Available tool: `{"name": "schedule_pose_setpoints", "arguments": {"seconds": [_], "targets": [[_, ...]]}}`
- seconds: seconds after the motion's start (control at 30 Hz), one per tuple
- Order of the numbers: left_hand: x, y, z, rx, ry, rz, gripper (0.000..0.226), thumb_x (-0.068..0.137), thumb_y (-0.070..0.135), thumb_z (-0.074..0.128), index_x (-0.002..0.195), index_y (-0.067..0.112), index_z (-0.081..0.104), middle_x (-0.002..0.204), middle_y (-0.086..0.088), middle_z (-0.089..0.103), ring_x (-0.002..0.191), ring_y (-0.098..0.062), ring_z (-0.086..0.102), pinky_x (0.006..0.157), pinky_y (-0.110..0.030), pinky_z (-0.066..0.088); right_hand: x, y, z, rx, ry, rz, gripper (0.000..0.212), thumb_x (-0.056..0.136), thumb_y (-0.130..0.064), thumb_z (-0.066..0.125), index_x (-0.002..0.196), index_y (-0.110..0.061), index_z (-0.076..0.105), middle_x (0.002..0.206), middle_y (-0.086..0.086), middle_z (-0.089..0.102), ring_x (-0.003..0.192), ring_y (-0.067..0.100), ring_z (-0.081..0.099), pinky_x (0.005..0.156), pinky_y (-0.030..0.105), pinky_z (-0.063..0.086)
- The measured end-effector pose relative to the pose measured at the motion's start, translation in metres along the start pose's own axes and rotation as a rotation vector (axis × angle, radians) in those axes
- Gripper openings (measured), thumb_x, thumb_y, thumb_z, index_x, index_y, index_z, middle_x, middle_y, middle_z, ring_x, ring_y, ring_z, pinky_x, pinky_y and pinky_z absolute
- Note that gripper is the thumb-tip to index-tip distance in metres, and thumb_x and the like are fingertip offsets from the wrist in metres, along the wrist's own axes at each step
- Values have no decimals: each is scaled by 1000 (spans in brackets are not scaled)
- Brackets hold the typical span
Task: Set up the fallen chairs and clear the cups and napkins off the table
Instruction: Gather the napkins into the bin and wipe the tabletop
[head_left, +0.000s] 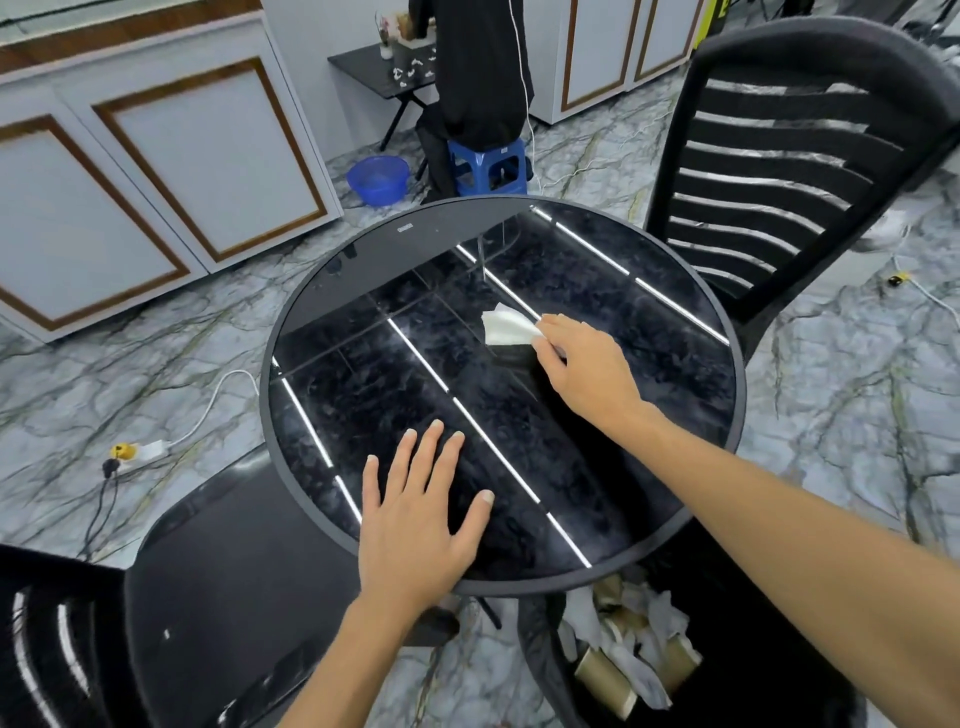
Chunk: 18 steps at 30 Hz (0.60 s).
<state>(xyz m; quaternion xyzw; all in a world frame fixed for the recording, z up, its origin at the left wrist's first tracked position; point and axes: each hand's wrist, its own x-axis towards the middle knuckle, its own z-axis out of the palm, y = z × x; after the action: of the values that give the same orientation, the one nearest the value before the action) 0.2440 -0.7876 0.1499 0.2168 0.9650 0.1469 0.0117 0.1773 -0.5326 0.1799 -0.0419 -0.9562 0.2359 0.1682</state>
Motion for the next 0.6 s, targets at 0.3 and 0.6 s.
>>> {"name": "schedule_pose_setpoints", "arguments": {"seconds": [0.3,0.6], "targets": [[5,61,-3,-186,-72,149,76,94,67,28,158,27,24,168,12,11,155,-9,-2,123,-45,-12,-84,43,-58,34,91,48,23,102,-17,56,118,-6,69,119,7,72,109,26,67,108,36,44],[2,172,29,-153,-216,448,72,102,59,30,160,20,13,169,8,0,154,-8,-10,125,-45,-11,-189,116,-114,39,253,299,29,101,-22,57,123,-10,71,123,3,72,110,18,67,93,44,57]]}}
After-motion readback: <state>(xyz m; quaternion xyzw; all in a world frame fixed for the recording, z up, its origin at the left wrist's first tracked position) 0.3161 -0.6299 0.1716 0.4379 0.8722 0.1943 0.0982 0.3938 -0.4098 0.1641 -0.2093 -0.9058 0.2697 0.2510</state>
